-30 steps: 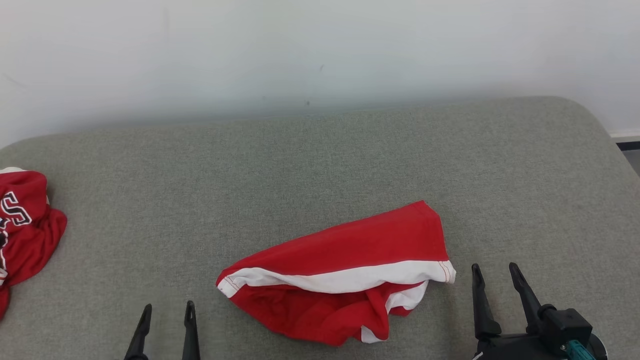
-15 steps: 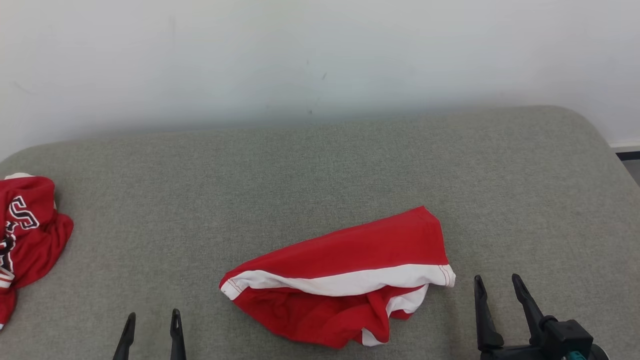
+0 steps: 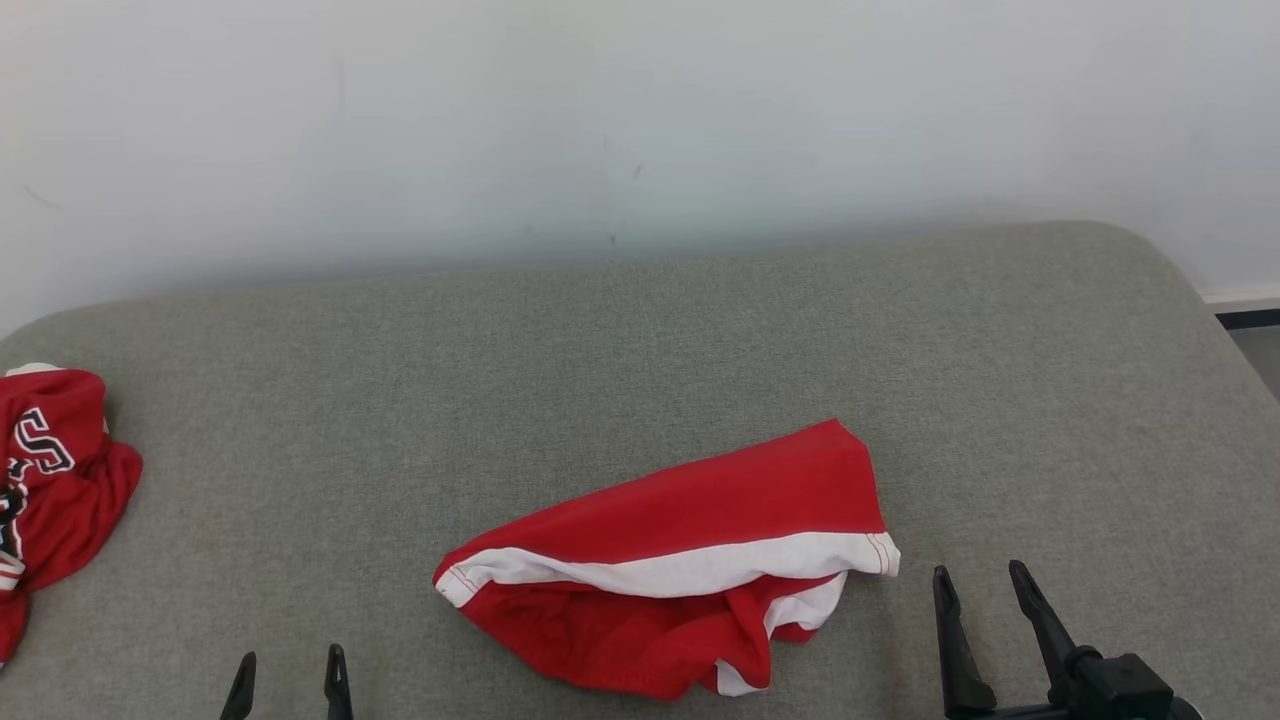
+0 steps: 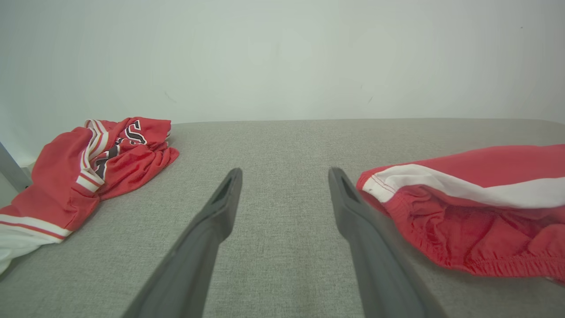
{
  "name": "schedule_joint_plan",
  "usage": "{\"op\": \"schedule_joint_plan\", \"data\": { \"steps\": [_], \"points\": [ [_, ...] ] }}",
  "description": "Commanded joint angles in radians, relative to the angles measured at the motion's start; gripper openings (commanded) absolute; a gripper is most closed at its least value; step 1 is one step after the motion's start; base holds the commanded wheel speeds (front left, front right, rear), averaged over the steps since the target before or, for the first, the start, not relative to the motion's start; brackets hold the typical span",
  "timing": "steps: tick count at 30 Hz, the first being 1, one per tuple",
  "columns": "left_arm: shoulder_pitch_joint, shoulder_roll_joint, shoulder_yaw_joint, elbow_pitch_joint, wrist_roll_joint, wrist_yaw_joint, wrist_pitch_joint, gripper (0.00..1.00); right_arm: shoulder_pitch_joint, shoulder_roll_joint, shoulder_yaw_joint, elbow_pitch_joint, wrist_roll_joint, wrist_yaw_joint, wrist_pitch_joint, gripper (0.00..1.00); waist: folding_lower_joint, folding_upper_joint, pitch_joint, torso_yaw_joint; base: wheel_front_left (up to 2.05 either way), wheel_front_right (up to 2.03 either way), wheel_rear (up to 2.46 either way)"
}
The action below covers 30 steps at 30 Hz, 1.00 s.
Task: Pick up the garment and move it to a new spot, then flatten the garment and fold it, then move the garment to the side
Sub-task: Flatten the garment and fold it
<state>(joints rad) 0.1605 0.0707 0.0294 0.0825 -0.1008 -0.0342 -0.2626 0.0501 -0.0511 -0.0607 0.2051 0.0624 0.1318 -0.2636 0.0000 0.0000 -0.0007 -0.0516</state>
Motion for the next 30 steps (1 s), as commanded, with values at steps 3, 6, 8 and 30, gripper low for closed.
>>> {"op": "schedule_joint_plan", "data": {
  "steps": [3, 6, 8, 30],
  "points": [
    [0.011, -0.008, 0.002, 0.008, 0.004, -0.010, -0.003, 1.00, 0.007, 0.002, 0.005, -0.004, 0.006, -0.002, -0.002, 1.00, 0.0000, 0.0000, 0.001, -0.004, 0.00, 0.00, 0.00],
    [0.005, -0.011, -0.003, 0.036, -0.011, -0.027, -0.003, 1.00, 0.002, 0.002, 0.003, -0.003, 0.006, -0.002, -0.002, 1.00, 0.0000, 0.0000, 0.002, -0.005, 0.00, 0.00, 0.00],
    [-0.007, -0.014, -0.009, 0.060, -0.029, -0.039, -0.003, 1.00, -0.006, 0.002, 0.001, -0.001, 0.004, -0.002, -0.002, 1.00, 0.0000, 0.0000, 0.004, -0.005, 0.00, 0.00, 0.00],
    [-0.321, -0.008, -0.141, 0.364, -0.414, -0.095, 0.194, 1.00, -0.057, 0.001, 0.014, 0.026, 0.019, -0.002, 0.001, 1.00, 0.0000, 0.0000, 0.040, -0.037, 0.00, 0.00, 0.00]
  ]
}}
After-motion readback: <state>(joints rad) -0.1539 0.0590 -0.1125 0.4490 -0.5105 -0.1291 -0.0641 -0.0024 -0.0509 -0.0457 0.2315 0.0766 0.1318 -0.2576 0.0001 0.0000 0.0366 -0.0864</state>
